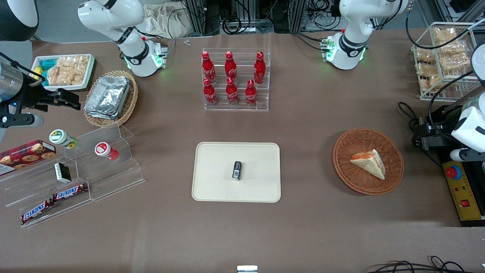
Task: Place sandwich from basket to tray
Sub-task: 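Move the left gripper over the wicker basket holding the sandwich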
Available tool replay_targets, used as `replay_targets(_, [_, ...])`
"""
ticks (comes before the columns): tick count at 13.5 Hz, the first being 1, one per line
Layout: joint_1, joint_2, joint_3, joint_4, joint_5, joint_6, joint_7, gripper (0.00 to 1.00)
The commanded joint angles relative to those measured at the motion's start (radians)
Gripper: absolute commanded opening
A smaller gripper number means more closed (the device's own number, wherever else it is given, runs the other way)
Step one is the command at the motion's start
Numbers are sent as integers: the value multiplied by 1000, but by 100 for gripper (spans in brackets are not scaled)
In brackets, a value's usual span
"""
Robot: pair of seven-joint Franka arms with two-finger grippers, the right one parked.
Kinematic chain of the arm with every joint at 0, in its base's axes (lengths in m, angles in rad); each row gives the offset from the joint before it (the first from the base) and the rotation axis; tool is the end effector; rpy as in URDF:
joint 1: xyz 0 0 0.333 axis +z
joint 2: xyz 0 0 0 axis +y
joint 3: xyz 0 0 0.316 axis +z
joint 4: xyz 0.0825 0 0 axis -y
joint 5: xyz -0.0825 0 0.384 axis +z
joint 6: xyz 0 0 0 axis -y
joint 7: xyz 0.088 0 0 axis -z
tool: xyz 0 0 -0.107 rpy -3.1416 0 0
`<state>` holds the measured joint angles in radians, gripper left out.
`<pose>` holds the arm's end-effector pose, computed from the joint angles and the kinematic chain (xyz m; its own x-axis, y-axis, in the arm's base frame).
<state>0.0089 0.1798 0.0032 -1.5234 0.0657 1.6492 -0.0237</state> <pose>0.6112 0.0138 0.5489 0.9981 0.0306 -0.0526 0.0270 -0.9974 -0.0669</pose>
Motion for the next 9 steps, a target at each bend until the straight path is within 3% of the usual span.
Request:
replay_targets(1, [-18,1,18,22,-17,-29,19,99])
replay_targets(6, [-18,10,18,13,-14,-34,25,99])
replay_targets(9, [-13,-22,18,-76,-18,-32,22,100])
